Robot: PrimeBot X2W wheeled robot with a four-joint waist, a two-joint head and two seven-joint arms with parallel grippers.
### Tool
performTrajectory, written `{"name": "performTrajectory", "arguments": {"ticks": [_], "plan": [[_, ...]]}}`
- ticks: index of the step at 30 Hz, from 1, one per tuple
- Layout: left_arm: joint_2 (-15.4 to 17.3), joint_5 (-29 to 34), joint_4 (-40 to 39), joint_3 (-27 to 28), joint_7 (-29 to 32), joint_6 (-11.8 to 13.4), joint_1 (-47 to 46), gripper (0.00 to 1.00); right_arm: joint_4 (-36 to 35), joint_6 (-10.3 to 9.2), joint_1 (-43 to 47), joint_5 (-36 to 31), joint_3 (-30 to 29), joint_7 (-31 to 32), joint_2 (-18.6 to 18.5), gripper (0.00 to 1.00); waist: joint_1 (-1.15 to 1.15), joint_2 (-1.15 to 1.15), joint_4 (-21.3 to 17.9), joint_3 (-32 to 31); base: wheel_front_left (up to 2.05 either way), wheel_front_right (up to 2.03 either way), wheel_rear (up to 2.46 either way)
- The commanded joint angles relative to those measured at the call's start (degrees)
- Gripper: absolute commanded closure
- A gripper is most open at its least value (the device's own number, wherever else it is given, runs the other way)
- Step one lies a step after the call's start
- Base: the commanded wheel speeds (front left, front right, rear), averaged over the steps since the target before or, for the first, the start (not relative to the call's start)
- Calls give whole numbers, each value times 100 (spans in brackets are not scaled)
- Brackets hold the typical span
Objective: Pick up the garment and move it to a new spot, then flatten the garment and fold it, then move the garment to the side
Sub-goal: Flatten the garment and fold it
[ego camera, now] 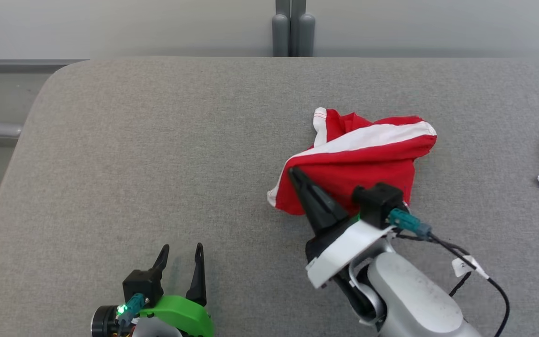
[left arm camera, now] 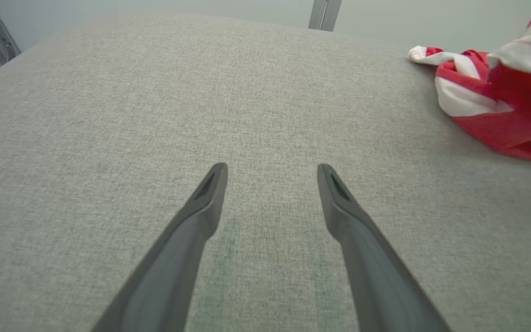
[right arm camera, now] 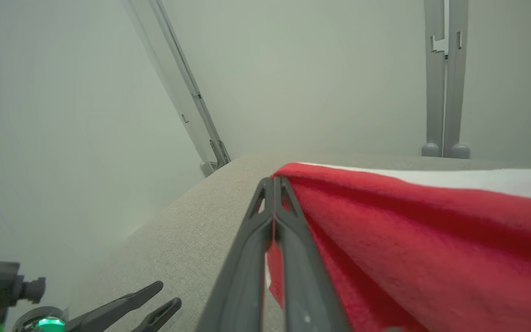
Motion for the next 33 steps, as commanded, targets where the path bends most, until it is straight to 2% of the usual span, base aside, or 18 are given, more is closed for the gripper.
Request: {"name": "performTrajectory", "arguments": {"ticks": [1,2,3,4,5,9,13,18,22,28,33], "plan": [[22,21,15,-10,-1,-13,-90,0,24,1,47,82,197,0,-24,100,0,0,115,-10,0,0,0],[23,19,16,-9,-1,-2,-93,0,106,1,44,159,370,0,-25,100,0,0,136,-19,0,0,0],[23,21,20,-10,-1,-2,-88,0,209,1,45,276,546,0,-28,89,0,0,150,-31,0,0,0],[22,25,22,-11,-1,3,-83,0,237,1,10,466,836,0,-15,54,0,0,159,-44,0,0,0],[22,33,20,0,-1,11,-75,0,297,1,-47,499,947,0,-11,0,0,0,153,-56,0,0,0],[21,46,-19,97,-1,42,-21,0,430,1,-150,579,973,-1,-37,0,0,0,26,-89,0,0,0],[22,38,-72,133,-1,64,25,0,511,1,-153,326,484,0,-25,0,0,0,-158,-81,0,0,0],[24,-19,-125,73,-1,80,-33,0,951,1,-422,-179,-265,0,-97,0,0,0,-230,10,0,0,0],[25,-47,-161,-21,-1,69,-130,0,1384,1,-836,-253,-559,0,-288,0,0,0,-134,120,0,0,0],[23,-86,-212,-93,-1,113,-206,0,2146,1,-1627,-37,-610,51,-597,0,0,0,165,292,0,0,0],[22,-130,-243,-124,-1,157,-232,0,2809,1,-2161,246,-627,407,-802,0,0,0,394,400,0,0,0]]}}
